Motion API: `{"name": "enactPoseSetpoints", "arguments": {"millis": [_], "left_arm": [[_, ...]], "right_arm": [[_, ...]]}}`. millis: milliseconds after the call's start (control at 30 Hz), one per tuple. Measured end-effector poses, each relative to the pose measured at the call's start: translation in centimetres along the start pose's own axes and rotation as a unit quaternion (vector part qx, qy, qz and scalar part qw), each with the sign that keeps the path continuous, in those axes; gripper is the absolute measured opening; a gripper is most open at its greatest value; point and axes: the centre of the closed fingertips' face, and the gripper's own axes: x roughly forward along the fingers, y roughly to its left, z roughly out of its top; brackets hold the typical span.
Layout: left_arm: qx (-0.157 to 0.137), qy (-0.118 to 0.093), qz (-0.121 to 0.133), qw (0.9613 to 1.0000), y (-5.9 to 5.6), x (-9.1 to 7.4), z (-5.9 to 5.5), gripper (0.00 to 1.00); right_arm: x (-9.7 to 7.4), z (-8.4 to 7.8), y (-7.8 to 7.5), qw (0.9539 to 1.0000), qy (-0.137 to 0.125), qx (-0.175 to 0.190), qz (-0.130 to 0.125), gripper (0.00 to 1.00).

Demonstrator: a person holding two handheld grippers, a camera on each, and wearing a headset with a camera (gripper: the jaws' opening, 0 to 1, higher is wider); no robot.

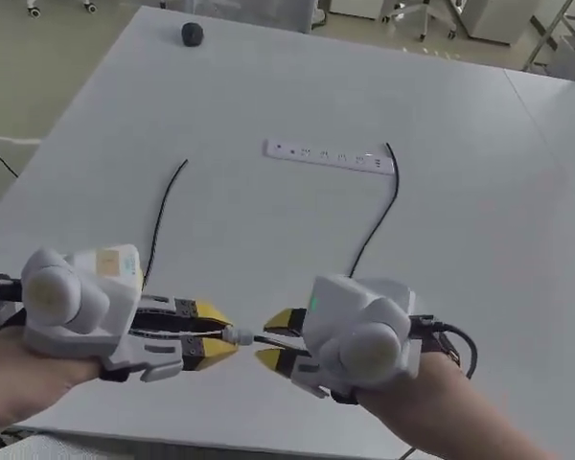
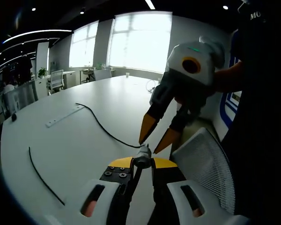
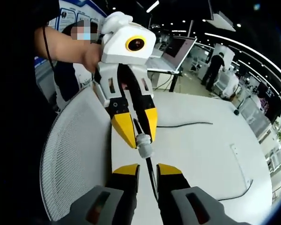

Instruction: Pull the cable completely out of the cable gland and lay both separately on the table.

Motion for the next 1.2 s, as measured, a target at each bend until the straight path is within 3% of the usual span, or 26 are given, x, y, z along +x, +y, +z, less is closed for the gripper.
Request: {"name": "enactPoseSetpoints", "arguments": {"millis": [233,333,500,933,1200], "left_arm": [[-0.012,-0.01,-0.004,0.9999,-0.3,0.3,0.0,0.16],[-0.009,-0.003,-0.004,0.9999,-0.2,0.6,-0.6,0.16],[-0.007,-0.004,-0.002,1.0,0.3,0.7,-0.5,0.16],[-0.013,0.002,-0.015,0.9998,0.7,1.4,-0.3,0.15],[-0.015,0.004,-0.01,0.9998,1.0,1.7,-0.3,0.15]], "right_arm": [[0.8,-0.4,0.3,0.9999,0.006,-0.008,0.003,0.07],[0.8,-0.1,0.3,0.9998,0.002,-0.017,0.003,0.04],[0.9,-0.5,-0.2,0.9994,0.007,-0.033,-0.009,0.0],[0.9,-1.1,-1.0,0.9999,-0.005,0.012,-0.009,0.0],[1.1,-1.5,-1.5,0.9987,-0.004,0.05,-0.014,0.0]]}}
